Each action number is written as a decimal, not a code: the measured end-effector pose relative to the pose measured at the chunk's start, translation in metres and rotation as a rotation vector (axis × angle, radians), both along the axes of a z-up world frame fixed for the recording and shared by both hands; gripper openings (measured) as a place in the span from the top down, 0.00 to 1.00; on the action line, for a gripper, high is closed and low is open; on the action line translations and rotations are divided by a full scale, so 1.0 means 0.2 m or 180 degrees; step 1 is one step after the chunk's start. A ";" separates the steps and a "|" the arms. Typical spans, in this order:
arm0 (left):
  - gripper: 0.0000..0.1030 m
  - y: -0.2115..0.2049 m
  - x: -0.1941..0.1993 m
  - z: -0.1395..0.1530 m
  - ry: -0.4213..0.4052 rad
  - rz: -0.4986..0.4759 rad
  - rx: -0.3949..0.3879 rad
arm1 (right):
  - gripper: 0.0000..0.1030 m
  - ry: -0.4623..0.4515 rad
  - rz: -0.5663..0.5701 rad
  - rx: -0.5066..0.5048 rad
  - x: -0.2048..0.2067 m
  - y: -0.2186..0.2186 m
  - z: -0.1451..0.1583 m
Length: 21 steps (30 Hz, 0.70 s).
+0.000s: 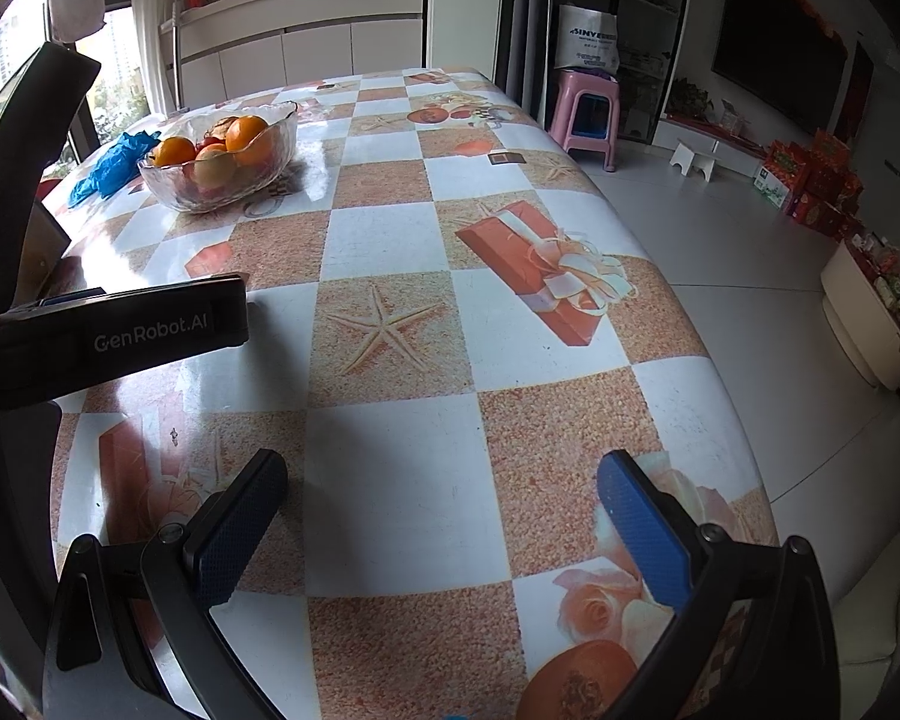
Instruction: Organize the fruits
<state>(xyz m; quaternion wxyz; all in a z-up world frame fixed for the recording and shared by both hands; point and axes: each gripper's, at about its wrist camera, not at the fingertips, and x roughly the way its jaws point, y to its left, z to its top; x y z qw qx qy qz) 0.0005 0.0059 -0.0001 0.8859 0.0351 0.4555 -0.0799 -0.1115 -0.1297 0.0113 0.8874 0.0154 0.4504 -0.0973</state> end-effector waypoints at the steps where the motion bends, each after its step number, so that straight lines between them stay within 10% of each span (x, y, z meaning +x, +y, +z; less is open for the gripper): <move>1: 0.00 0.00 0.00 0.00 0.0003 0.0016 -0.0009 | 0.00 -0.0001 -0.0001 0.0008 0.00 0.00 0.00; 21: 0.00 -0.01 0.00 0.00 0.0000 0.0014 -0.0003 | 0.00 -0.0009 -0.0011 0.0039 0.01 -0.01 0.00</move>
